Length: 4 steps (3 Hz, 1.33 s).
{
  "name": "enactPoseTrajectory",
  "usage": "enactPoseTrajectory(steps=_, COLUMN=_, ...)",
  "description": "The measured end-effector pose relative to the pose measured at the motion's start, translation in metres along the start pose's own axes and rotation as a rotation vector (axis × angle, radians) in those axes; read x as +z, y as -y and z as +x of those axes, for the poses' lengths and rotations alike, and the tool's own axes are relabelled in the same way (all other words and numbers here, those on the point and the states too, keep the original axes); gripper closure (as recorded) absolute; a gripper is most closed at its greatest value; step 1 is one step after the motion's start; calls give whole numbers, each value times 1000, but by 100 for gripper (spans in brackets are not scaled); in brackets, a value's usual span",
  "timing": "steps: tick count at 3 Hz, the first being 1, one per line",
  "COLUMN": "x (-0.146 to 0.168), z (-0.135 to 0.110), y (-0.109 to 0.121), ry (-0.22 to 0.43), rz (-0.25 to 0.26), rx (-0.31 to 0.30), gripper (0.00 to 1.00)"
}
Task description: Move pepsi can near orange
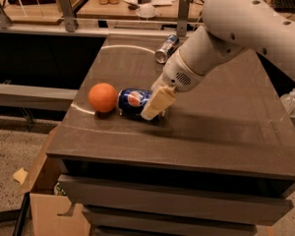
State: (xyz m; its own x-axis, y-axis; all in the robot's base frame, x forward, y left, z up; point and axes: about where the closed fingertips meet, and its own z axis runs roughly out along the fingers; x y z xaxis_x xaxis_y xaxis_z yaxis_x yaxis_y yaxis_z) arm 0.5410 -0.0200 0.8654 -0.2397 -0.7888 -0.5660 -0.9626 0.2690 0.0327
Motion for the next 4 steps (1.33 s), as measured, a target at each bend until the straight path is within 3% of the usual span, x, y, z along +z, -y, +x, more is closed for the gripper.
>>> enactPoseTrajectory(steps=1, x=0, z=0, y=-1, ry=3, rz=-2, rx=1, gripper=0)
enactPoseTrajectory(steps=2, x=-15, z=6, y=3, ry=20, rz=13, rx=18, gripper=0)
enactPoseTrajectory(steps=3, x=-59, z=34, y=22, ry=9, rz=96, rx=52, gripper=0)
enactPoseTrajectory(steps=4, x=-110, z=85, y=44, ry=-63, rz=186, rx=100, gripper=0)
